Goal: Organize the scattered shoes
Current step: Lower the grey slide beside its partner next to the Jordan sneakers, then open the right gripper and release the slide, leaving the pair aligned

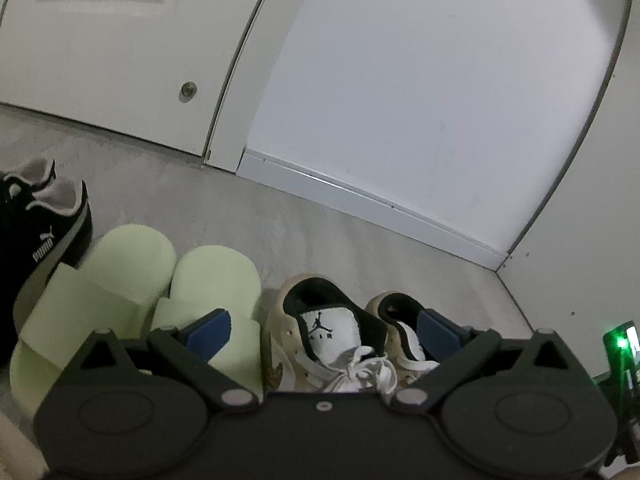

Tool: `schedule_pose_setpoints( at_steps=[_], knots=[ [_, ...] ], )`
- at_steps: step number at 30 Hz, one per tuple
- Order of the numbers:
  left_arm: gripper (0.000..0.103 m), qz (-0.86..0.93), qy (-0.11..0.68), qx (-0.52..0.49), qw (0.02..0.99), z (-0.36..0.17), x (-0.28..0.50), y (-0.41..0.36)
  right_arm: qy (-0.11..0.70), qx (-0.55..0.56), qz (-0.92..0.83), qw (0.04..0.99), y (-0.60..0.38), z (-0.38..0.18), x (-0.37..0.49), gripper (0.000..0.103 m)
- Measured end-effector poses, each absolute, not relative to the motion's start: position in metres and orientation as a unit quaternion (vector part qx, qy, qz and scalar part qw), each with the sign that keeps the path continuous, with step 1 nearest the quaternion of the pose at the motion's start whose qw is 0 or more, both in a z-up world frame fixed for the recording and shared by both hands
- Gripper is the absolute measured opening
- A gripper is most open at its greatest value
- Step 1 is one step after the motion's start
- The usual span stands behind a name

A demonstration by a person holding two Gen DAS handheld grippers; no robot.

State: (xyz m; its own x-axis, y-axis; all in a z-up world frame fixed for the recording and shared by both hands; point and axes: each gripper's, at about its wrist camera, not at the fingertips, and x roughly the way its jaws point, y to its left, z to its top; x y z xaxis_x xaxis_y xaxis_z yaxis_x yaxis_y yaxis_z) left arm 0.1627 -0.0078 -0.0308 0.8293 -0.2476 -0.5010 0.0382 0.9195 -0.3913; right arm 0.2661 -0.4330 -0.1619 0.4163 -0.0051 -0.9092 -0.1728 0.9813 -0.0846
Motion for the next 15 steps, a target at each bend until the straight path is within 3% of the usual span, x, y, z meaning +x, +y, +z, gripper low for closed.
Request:
schedule_pose_setpoints(
  at_steps=[5,9,15],
  knots=[
    [0.101,-0.081,0.27,-0.174,0.944,-0.021,0.155,-0.006,0.496,-0.053,0.04,0.866,-0.428,-0.151,0.25,0.097],
    [0.101,-0.082,0.257,-0.162,0.949,-0.012,0.146,-0.003,0.379,0.011,0.01,0.925,-0.426,-0.109,0.207,0.102],
    [0.101,-0.083,0.251,-0.161,0.951,-0.006,0.136,0.004,0.298,0.086,0.016,0.951,-0.422,-0.09,0.173,0.103]
  ],
)
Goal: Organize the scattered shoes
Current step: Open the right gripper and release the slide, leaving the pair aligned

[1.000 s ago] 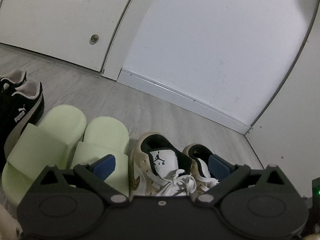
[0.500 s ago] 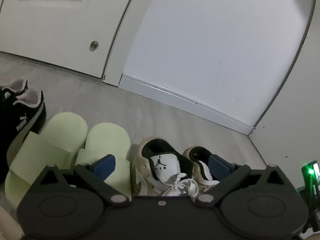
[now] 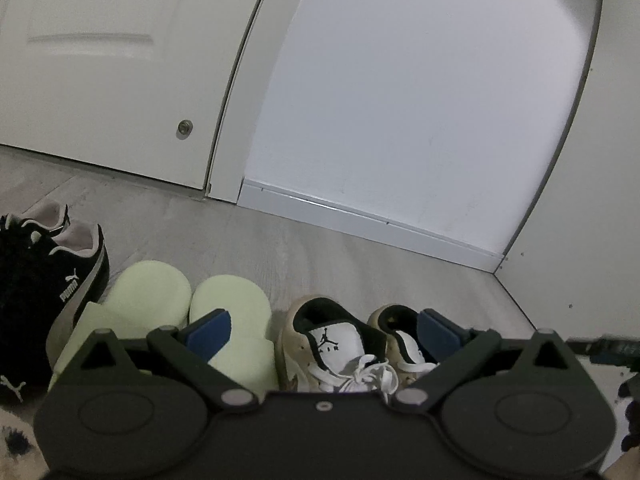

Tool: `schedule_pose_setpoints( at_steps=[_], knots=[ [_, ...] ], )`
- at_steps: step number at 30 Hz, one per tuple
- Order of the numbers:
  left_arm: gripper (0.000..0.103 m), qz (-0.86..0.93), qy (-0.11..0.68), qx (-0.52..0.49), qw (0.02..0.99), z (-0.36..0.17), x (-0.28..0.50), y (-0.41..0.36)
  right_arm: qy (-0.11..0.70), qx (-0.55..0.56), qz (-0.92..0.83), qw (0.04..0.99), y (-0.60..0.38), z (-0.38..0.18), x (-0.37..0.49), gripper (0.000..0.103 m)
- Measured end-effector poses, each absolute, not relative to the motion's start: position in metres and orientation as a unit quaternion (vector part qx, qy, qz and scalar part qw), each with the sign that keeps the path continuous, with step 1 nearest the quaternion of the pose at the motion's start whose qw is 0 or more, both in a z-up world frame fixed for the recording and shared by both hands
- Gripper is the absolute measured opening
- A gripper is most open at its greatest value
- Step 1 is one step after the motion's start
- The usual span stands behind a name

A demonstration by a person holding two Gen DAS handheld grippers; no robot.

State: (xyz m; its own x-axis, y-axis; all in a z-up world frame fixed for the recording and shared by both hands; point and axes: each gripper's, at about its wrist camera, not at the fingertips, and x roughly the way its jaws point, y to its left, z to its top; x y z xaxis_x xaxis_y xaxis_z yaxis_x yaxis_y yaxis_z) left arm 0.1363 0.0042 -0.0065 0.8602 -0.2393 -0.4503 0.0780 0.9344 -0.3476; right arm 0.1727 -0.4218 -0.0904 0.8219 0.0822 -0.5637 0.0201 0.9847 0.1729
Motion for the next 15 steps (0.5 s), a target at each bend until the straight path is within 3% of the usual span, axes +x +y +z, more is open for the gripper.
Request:
schedule_pose_setpoints(
  at_steps=[5,9,15],
  knots=[
    [0.101,-0.081,0.251,-0.15,0.953,-0.008,0.135,0.004,0.382,0.052,0.021,0.922,-0.412,-0.113,0.18,0.1],
    [0.101,-0.085,0.249,-0.138,0.955,-0.009,0.136,0.0,0.449,0.05,0.026,0.892,-0.407,-0.131,0.193,0.07],
    [0.101,-0.092,0.243,-0.125,0.958,-0.007,0.139,-0.006,0.518,0.005,0.058,0.853,-0.389,-0.147,0.192,0.07]
  ],
)
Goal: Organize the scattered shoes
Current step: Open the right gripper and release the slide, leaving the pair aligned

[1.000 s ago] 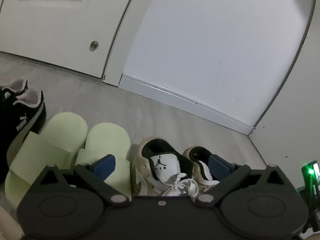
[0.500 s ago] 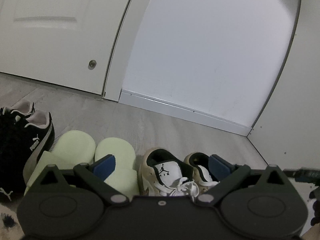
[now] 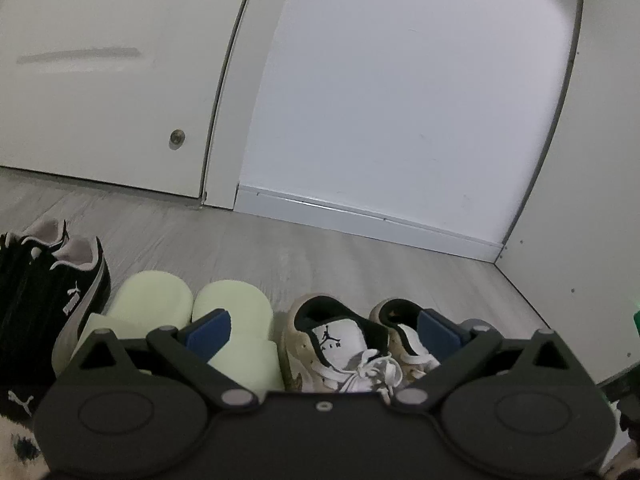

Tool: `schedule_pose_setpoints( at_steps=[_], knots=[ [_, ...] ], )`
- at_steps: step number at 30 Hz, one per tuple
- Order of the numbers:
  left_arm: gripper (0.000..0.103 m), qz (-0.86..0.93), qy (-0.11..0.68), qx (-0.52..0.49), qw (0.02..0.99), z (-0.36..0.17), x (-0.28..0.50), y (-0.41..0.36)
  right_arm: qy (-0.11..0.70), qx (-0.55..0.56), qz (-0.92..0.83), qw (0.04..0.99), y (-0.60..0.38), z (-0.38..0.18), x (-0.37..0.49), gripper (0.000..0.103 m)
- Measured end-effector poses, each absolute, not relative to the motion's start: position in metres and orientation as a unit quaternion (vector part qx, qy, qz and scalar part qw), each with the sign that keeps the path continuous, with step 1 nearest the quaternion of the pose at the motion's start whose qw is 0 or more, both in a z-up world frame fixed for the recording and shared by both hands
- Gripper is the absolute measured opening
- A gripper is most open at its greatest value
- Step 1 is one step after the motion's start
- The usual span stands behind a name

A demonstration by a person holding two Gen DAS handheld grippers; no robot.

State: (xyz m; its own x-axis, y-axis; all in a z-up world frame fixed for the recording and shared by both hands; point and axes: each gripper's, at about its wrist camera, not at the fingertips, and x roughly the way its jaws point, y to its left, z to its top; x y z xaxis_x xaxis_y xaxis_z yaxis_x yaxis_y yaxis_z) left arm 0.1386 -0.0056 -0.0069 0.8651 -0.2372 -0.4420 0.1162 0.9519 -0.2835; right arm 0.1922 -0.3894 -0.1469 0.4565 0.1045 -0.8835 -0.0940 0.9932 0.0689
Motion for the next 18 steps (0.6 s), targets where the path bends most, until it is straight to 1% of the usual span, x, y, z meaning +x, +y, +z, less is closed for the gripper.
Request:
schedule_pose_setpoints(
  at_steps=[5,7,9,11,14,17,18],
  knots=[
    [0.101,-0.104,0.238,-0.121,0.958,-0.006,0.14,-0.012,0.553,0.013,0.05,0.831,-0.399,-0.154,0.188,0.071],
    [0.101,-0.112,0.239,-0.121,0.957,-0.006,0.141,-0.015,0.574,0.005,0.06,0.817,-0.403,-0.158,0.184,0.071],
    [0.101,-0.116,0.239,-0.12,0.957,-0.007,0.142,-0.019,0.578,-0.01,0.066,0.814,-0.4,-0.16,0.182,0.071],
    [0.101,-0.122,0.238,-0.114,0.957,-0.007,0.141,-0.022,0.568,-0.044,0.058,0.82,-0.395,-0.161,0.179,0.071],
    [0.101,-0.119,0.231,-0.096,0.961,-0.007,0.139,-0.025,0.512,-0.07,0.067,0.853,-0.388,-0.154,0.17,0.071],
    [0.101,-0.117,0.229,-0.096,0.962,-0.008,0.138,-0.026,0.495,-0.086,0.073,0.861,-0.385,-0.158,0.165,0.074],
    [0.101,-0.118,0.23,-0.098,0.961,-0.009,0.138,-0.025,0.493,-0.089,0.075,0.862,-0.385,-0.157,0.163,0.077]
  ],
)
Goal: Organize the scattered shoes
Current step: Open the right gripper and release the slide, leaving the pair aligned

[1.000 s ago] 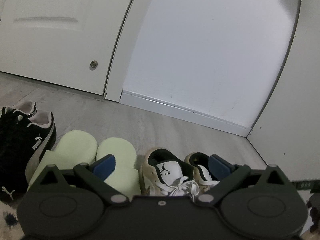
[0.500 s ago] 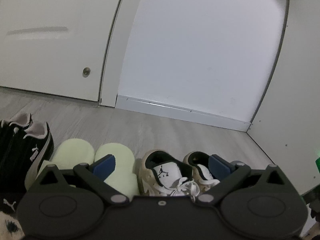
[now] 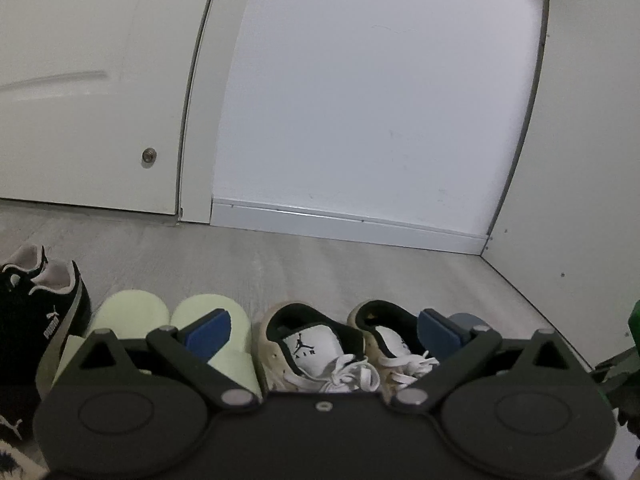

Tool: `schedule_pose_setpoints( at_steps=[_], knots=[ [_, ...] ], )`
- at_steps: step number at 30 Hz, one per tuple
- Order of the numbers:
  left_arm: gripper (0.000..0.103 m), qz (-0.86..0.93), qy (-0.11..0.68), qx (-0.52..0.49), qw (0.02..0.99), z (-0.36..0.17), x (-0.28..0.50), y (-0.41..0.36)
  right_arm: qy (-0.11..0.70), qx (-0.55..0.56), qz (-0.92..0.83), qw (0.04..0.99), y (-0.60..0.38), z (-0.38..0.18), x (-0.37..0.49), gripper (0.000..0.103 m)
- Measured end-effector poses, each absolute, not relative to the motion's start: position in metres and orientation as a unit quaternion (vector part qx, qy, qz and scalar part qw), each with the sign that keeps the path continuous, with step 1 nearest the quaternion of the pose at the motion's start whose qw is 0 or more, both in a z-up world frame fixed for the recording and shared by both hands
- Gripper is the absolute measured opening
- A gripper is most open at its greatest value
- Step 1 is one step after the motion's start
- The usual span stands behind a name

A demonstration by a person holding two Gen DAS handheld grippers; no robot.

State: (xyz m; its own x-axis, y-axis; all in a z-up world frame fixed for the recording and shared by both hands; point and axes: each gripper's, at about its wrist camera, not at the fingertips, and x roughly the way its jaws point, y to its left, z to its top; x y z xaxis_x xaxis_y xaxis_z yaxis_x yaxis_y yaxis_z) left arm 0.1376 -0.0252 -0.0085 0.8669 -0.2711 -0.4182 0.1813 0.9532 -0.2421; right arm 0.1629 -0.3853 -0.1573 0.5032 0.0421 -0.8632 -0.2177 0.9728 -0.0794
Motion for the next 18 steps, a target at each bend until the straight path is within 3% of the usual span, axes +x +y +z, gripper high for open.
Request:
schedule_pose_setpoints(
  at_steps=[9,18],
  knots=[
    [0.101,-0.115,0.228,-0.115,0.96,-0.012,0.142,-0.02,0.519,-0.034,0.048,0.853,-0.404,-0.176,0.169,0.076],
    [0.101,-0.113,0.237,-0.148,0.954,-0.016,0.149,-0.014,0.451,-0.022,0.056,0.89,-0.406,-0.183,0.162,0.078]
  ],
)
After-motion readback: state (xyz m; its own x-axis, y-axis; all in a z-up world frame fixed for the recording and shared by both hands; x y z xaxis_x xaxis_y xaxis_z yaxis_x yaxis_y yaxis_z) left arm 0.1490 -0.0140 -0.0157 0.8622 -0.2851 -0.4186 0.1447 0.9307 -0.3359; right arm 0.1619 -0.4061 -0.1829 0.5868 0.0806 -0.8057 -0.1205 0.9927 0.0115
